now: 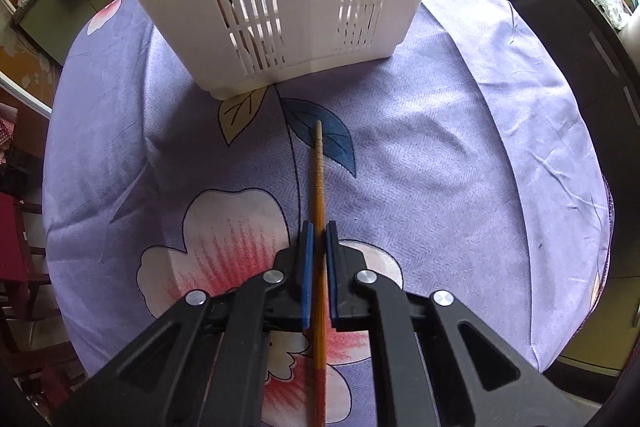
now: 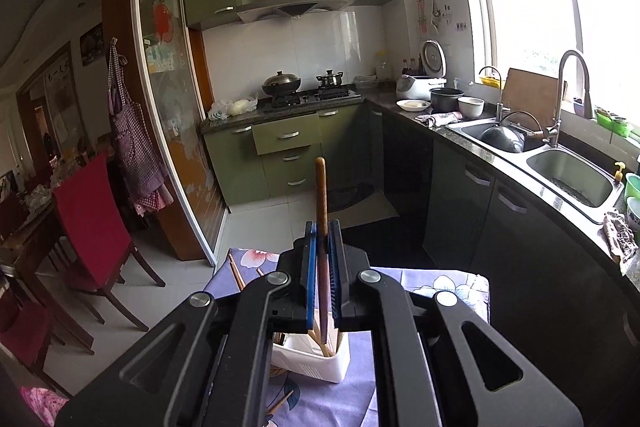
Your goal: Organize utensils
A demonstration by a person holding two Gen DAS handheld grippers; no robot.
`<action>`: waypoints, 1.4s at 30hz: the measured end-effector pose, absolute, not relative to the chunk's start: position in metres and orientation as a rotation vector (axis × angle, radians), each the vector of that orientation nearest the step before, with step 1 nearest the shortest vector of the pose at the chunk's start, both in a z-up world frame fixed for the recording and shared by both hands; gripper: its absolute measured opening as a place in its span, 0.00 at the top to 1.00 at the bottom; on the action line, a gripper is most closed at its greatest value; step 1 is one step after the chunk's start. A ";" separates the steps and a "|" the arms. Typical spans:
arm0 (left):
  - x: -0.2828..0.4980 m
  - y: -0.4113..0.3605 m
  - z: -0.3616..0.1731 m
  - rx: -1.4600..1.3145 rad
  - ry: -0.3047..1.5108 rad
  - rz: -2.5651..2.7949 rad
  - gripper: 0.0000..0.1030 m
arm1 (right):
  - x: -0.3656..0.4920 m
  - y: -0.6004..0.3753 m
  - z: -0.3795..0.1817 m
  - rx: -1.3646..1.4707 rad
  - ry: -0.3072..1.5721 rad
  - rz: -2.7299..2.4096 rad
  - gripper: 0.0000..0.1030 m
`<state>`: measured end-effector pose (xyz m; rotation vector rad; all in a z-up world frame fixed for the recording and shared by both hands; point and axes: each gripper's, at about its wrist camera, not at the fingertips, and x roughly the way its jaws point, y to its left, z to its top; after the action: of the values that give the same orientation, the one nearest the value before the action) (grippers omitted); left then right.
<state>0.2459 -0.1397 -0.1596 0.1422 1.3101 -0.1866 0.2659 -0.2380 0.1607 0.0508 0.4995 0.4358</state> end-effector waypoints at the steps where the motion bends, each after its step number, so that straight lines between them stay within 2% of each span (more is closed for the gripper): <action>1: 0.244 -0.137 -0.158 0.138 1.304 -0.190 0.94 | 0.270 -0.234 0.158 0.043 0.507 0.434 0.94; 20: 0.212 -0.093 -0.094 0.060 1.148 -0.241 0.94 | 0.317 -0.198 0.054 -0.020 0.709 0.426 0.92; 24: 0.208 -0.086 -0.084 0.050 1.124 -0.246 0.94 | 0.301 -0.208 0.055 0.018 0.677 0.438 0.87; 28: 0.202 -0.084 -0.072 0.033 1.091 -0.260 0.94 | 0.273 -0.232 0.053 0.079 0.625 0.471 0.78; 42: 0.190 -0.073 0.008 -0.020 0.888 -0.283 0.94 | 0.212 -0.264 -0.016 0.132 0.655 0.444 0.78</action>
<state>0.1902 -0.0731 0.0081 -0.0205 0.8875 -0.2831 0.2122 -0.2644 -0.0162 0.1319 0.6547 0.4444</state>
